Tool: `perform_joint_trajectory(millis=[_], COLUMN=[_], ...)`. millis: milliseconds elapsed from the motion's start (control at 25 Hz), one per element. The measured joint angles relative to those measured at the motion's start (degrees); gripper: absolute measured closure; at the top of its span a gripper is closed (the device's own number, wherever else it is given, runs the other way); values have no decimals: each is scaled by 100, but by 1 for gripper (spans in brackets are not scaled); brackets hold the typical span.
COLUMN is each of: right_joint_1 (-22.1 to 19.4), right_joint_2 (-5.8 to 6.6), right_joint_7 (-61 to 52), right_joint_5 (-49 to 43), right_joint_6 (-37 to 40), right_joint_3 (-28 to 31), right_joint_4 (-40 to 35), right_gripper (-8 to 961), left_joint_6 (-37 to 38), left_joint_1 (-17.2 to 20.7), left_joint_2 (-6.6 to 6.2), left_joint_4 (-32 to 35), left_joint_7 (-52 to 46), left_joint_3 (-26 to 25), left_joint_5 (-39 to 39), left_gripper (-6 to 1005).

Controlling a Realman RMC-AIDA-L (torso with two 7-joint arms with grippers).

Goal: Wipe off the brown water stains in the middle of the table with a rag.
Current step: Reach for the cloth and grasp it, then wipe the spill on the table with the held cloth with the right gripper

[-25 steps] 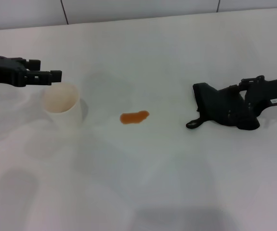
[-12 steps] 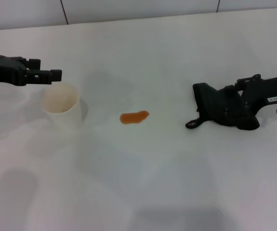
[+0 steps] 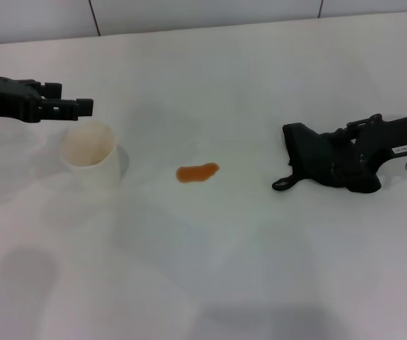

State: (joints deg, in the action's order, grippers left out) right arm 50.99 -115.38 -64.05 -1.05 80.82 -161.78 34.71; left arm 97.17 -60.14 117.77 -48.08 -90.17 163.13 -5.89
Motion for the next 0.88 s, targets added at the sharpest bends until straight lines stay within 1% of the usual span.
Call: perform_joint_trajectory(millis=[200, 400, 840, 880], right_joint_1=[32, 72, 179, 183], right_joint_2=[-4, -4, -8, -10], right_joint_7=[-64, -71, 44, 57], right_joint_5=[-2, -3, 7, 18], right_joint_6=[-8, -3, 214, 219], right_joint_3=[-1, -2, 1, 3], right_joint_4=[4, 3, -6, -6], right_gripper=[280, 505, 669, 696], left_joint_6=[-3, -13, -14, -14], left_joint_1=[1, 2, 4, 1], left_joint_2=[0, 0, 9, 8], left_joint_4=[-3, -9, -26, -33], left_joint_7=[0, 0, 0, 0], left_joint_3=[0, 0, 0, 0], left_joint_5=[6, 25, 73, 74], left_gripper=[119, 119, 119, 119])
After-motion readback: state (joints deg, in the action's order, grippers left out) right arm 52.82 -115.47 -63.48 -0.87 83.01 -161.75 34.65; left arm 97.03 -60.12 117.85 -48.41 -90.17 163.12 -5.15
